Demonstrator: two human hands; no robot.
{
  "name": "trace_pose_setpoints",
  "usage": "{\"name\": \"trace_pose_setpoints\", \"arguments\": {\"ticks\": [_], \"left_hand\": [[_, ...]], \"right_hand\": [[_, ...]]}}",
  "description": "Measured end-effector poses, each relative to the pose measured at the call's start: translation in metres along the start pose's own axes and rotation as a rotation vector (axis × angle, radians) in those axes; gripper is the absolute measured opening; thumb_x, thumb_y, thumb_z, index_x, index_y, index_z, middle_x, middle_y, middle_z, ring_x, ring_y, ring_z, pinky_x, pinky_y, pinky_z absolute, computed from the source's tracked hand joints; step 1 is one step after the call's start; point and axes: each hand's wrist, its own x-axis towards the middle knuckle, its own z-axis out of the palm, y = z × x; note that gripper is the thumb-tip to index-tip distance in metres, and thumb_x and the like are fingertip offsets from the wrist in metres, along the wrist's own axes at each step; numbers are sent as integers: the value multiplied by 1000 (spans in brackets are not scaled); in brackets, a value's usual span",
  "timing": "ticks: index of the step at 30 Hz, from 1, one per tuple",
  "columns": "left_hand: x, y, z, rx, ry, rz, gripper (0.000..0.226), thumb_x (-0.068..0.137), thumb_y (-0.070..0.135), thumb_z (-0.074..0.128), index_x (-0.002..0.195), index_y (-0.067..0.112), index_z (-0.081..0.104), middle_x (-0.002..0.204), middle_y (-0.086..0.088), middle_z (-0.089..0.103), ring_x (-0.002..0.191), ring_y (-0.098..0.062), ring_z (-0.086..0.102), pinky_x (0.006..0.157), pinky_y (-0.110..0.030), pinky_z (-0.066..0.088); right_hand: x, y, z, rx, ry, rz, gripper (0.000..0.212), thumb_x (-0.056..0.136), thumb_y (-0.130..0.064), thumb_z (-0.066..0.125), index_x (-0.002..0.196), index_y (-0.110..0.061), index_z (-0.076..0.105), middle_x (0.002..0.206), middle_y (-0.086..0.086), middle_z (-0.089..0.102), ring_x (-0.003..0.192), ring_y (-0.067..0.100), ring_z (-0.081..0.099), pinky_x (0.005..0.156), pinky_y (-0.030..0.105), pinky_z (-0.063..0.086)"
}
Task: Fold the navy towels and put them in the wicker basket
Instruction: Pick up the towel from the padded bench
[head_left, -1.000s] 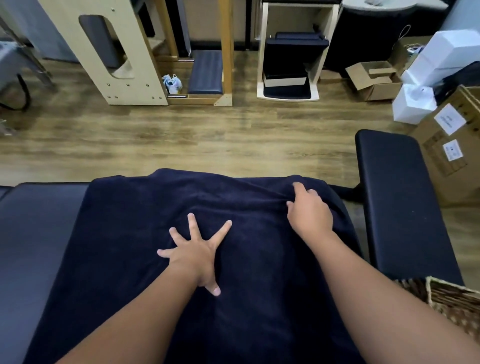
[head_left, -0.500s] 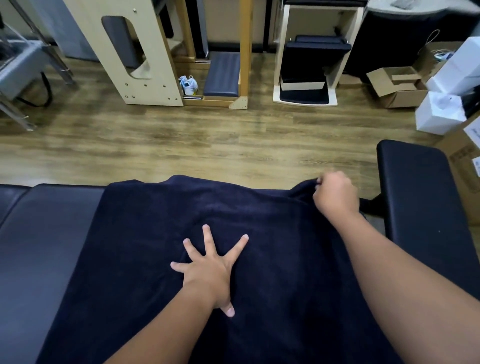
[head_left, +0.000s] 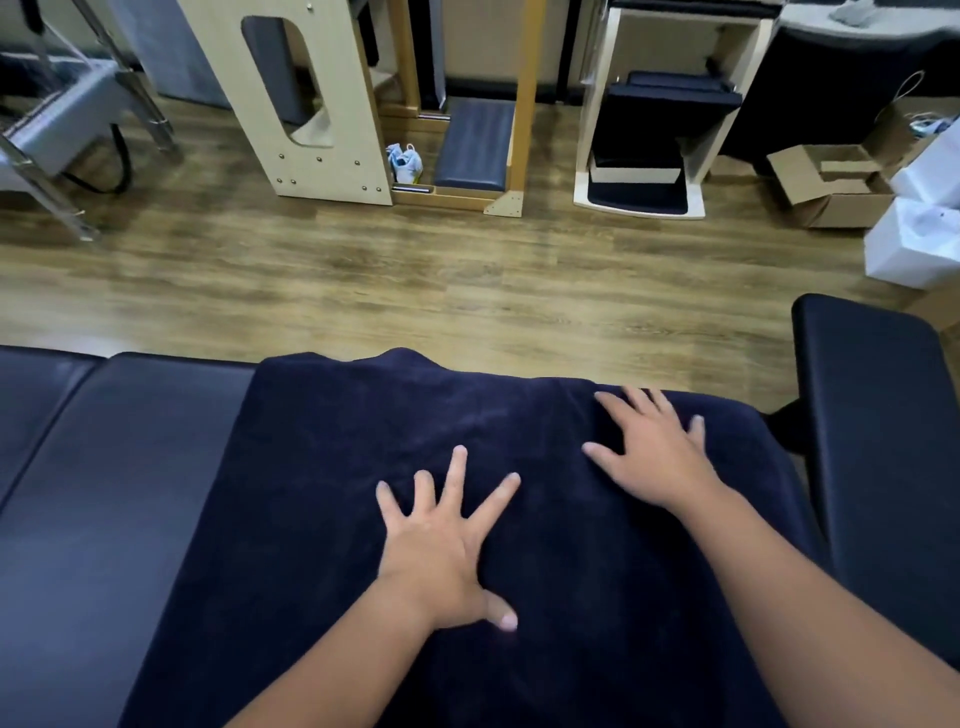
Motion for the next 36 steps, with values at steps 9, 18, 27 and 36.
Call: {"name": "trace_pose_setpoints", "arguments": {"ticks": [9,18,27,36], "left_hand": [[-11,-156,11,-218,309,-497,58,104,49,36,156,32,18,164,-14,9,147,-40,14,107,-65,35],[8,-233,-20,-808,440,-757,20,93,25,61,84,7,57,90,-11,64,88,-35,60,69,-36,43],[-8,-226,-9,-703,540,-593,48,86,8,61,125,11,33,114,-18,46,100,-41,51,81,-47,42],[-98,-144,94,-68,581,130,46,74,30,79,114,16,63,131,-11,52,117,-34,52,91,-53,45]], "right_hand": [[-23,-45,13,-38,98,161,57,102,-47,42,155,-28,29,165,7,16,153,34,8,117,67,17],[-70,-131,57,-139,-40,-107,77,87,-80,38,151,-59,2,167,-10,-13,152,36,-13,109,78,10],[-110,-129,59,-102,-81,63,83,89,-79,37,153,-53,-9,166,-7,-19,152,38,-16,110,77,17],[-239,-89,105,-85,-84,172,100,74,-93,36,148,-57,-22,162,-7,-31,151,34,-24,108,80,16]]}}
